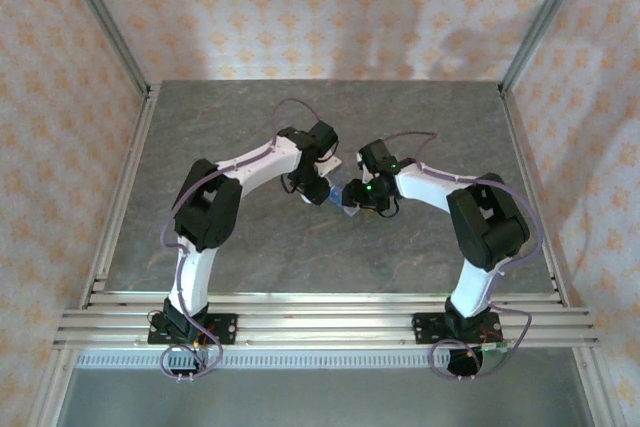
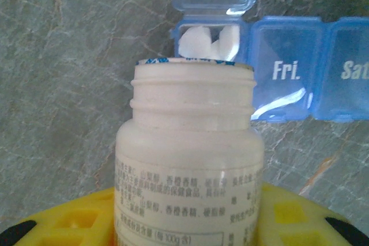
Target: Sort the pills into containers
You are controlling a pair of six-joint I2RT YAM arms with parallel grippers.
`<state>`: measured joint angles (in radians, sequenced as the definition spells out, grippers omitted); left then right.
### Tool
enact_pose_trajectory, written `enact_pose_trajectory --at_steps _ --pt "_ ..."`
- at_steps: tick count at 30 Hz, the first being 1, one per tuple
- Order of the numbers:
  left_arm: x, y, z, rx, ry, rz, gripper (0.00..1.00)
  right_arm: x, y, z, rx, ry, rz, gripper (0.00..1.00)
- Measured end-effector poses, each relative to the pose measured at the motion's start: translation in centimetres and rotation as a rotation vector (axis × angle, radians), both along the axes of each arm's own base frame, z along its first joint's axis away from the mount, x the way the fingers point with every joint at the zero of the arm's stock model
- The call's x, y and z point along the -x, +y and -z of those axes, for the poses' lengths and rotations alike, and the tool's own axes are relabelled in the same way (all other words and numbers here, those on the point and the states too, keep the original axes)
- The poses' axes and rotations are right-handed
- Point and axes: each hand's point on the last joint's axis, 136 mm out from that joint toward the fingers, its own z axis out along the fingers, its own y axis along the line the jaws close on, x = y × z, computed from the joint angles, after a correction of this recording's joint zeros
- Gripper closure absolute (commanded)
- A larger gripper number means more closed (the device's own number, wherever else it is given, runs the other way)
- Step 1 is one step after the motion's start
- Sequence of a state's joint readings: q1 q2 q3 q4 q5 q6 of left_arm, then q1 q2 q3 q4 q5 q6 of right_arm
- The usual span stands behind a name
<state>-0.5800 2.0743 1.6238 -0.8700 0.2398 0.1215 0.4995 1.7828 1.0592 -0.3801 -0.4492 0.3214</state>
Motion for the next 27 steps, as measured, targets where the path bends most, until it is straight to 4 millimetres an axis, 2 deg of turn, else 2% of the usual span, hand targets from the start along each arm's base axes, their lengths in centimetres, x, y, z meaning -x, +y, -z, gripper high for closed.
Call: enact_pose_trajectory --at_steps 13,18,27 --pt "0.2 -1.0 -0.8 0.145 -0.114 -0.015 1.00 0.0 0.0 0.0 0.000 0.000 0.000 0.46" --pt "-0.2 -0.7 -2.9 0.220 -0.208 -0.035 1.00 0.0 0.0 0.0 0.000 0.000 0.000 0.46" --pt "-1.0 -0.3 -7.8 0.399 -0.431 -0.067 1.00 0.0 -0.3 -0.3 0.032 0.004 0.005 0.45"
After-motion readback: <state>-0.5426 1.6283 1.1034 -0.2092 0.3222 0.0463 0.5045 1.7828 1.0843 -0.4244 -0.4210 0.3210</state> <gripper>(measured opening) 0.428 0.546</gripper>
